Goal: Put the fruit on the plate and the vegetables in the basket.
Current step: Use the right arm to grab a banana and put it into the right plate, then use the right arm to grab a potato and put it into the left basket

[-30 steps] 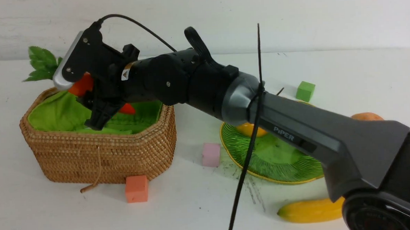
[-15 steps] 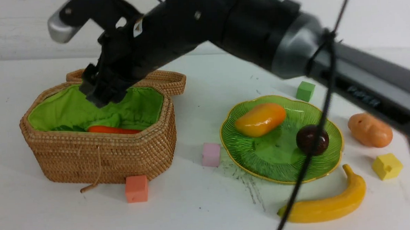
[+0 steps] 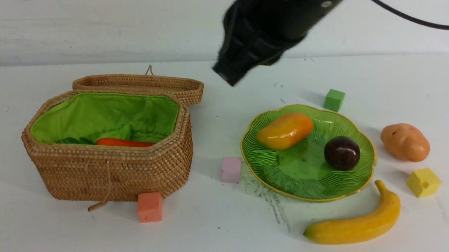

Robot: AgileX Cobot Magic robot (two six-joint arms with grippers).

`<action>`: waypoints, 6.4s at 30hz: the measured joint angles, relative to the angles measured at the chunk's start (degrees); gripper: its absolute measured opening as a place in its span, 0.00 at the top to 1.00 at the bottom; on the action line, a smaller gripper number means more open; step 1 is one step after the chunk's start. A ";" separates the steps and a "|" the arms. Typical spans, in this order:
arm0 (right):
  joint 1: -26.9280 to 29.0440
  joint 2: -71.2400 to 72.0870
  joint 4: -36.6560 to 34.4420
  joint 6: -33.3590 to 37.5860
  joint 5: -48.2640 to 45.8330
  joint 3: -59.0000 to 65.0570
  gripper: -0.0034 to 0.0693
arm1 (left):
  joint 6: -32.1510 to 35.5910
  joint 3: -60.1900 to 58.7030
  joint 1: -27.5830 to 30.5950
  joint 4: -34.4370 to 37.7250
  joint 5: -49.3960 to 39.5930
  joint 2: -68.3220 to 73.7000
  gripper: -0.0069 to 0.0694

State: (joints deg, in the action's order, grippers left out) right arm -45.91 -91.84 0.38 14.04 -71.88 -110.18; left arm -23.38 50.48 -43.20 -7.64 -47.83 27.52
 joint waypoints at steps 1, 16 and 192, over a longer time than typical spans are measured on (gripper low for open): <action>0.00 2.07 1.44 -0.54 0.00 3.20 0.97 | 1.76 0.00 0.00 1.61 0.00 0.00 0.88; 13.44 13.41 6.85 14.68 9.75 52.51 0.69 | 11.39 0.00 0.00 10.72 -0.06 0.00 0.87; 40.72 -2.74 -10.08 -12.50 0.57 14.64 0.89 | 10.11 -0.11 0.00 12.41 6.92 0.05 0.81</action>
State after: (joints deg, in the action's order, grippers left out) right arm -5.19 -94.58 -9.70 1.54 -71.32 -95.54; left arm -13.27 50.38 -43.20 4.76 -40.91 27.57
